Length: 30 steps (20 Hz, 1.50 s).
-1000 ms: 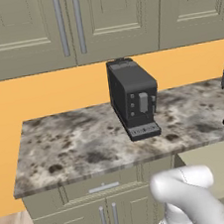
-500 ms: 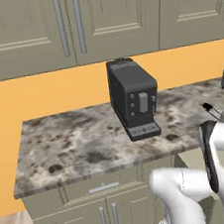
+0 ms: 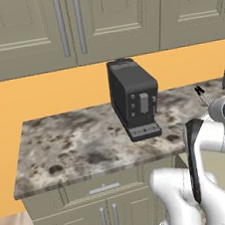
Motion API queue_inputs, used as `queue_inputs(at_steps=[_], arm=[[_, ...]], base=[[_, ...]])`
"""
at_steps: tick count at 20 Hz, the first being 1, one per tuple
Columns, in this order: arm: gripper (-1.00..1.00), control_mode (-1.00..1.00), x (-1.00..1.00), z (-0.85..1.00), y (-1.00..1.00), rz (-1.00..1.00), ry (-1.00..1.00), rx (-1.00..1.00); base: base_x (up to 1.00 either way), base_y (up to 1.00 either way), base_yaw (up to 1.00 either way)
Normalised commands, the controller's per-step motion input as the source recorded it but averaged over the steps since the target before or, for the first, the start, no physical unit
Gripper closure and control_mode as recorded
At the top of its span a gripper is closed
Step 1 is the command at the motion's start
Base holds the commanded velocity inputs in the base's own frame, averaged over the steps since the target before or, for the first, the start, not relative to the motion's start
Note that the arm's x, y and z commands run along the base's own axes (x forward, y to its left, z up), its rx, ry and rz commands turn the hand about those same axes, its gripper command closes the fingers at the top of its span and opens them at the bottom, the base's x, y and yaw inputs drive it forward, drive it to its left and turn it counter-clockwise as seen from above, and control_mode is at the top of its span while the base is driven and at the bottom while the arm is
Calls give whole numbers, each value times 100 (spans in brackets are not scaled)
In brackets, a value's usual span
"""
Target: Take the tongs from the drawer on the right and place them on the dining counter next to the tray containing the hot dog.
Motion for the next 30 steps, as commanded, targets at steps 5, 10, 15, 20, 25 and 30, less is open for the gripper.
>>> queue_inputs(at_steps=[5,10,15,20,25,30], arm=[[100,-100,-1,28,20,-1,-8,16],[100,-100,10,1,19,1,5,33],[100,-100,3,15,30,5,3,25],[100,-100,0,7,59,0,1,5],[100,-100,9,0,58,0,8,0],[100,-100,2,0,24,0,0,2]], base=[[0,0,0],[0,0,0],[0,0,0],[0,0,0],[0,0,0],[0,0,0]])
